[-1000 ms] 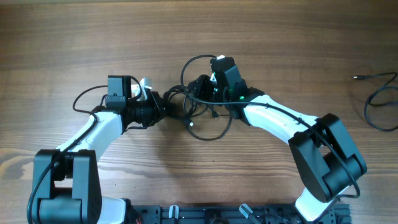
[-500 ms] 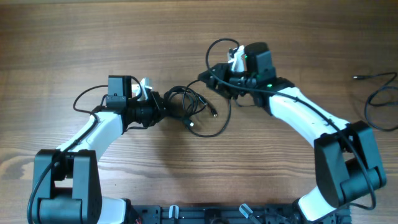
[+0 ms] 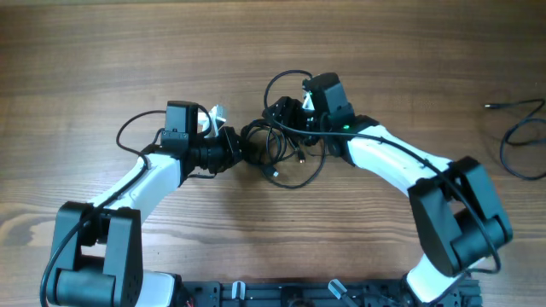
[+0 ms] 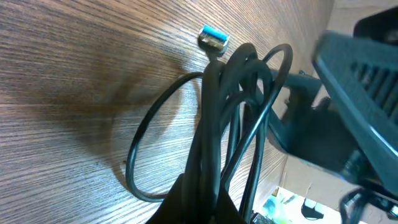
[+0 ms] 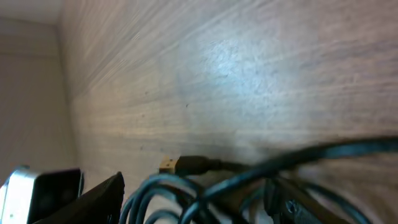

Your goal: Untangle cables

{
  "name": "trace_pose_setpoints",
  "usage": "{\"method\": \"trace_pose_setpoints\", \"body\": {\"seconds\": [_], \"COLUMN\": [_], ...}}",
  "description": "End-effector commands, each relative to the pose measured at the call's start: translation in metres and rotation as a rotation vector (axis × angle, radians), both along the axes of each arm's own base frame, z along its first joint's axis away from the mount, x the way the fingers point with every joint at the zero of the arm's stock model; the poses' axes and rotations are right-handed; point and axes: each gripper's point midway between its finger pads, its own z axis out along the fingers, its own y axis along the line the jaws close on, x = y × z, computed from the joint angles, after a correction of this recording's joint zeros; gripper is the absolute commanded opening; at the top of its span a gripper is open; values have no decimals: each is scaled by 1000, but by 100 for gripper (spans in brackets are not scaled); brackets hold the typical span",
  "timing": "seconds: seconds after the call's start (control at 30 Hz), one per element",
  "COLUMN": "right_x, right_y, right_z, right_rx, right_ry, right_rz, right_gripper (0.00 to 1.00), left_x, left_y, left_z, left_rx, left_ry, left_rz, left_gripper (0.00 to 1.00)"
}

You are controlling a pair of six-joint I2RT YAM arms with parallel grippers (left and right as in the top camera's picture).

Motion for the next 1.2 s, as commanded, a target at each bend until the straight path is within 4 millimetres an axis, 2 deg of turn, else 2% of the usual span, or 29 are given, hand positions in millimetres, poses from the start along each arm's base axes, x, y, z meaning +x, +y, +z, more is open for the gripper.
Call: {"method": "trace_pose_setpoints", "body": {"seconds": [0.0,0.03,0.1,0.13,0.2,0.27,0.4,0.47,0.5,0.53,0.6,0.63,0.73,0.77,0.8,0.87,0.9,0.97,1.0,1.03,1.07,1.17], "right_x": [10,13,20,23,21,16,6,5,5,8,12,16,19,19,18,6,-2,-19,-25,-31,-34,-47], "right_y": [1,2,6,6,15,20,-10,-34,-48,-71,-105,-130,-175,-197,-209,-228,-228,-214,-196,-170,-150,-72], "right_z": [-7,-4,4,10,28,66,120,132,133,128,118,112,97,89,81,47,33,15,14,15,16,26], "right_rx": [-5,2,26,47,141,293,442,497,519,534,541,532,503,480,455,334,269,150,135,126,121,102], "right_ry": [-43,-61,-103,-121,-146,-193,-214,-209,-190,-138,-90,-89,-68,-63,-45,64,100,118,106,94,80,-74], "right_rz": [-15,-18,-19,-14,56,171,282,321,323,288,228,183,74,22,-18,-112,-113,-21,53,135,193,439], "right_gripper": [63,54,10,4,4,4,4,4,4,4,4,4,4,4,4,4,4,4,8,18,24,38], "left_x": [-2,-2,-2,-2,-2,-1,2,2,0,-2,-4,-4,-5,-7,-7,-9,-9,-9,-9,-9,-9,-3], "left_y": [-4,-4,-3,-3,-3,-2,6,22,32,44,50,52,64,73,80,86,86,85,83,80,78,60], "left_z": [1,1,1,1,1,-1,-9,-25,-33,-42,-46,-47,-50,-53,-54,-55,-55,-54,-54,-53,-52,-40], "left_rx": [-7,-7,-7,-7,-7,4,55,141,190,241,275,281,296,301,301,294,294,290,282,278,278,206], "left_ry": [-17,-18,-17,-17,-17,-18,8,90,145,199,221,225,251,285,301,332,331,332,333,325,311,206], "left_rz": [-28,-28,-28,-28,-28,-21,28,135,206,279,312,319,356,396,417,452,451,448,440,425,407,271], "left_gripper": [4,4,4,4,4,4,4,4,4,4,4,4,4,4,4,4,4,4,4,4,4,4]}}
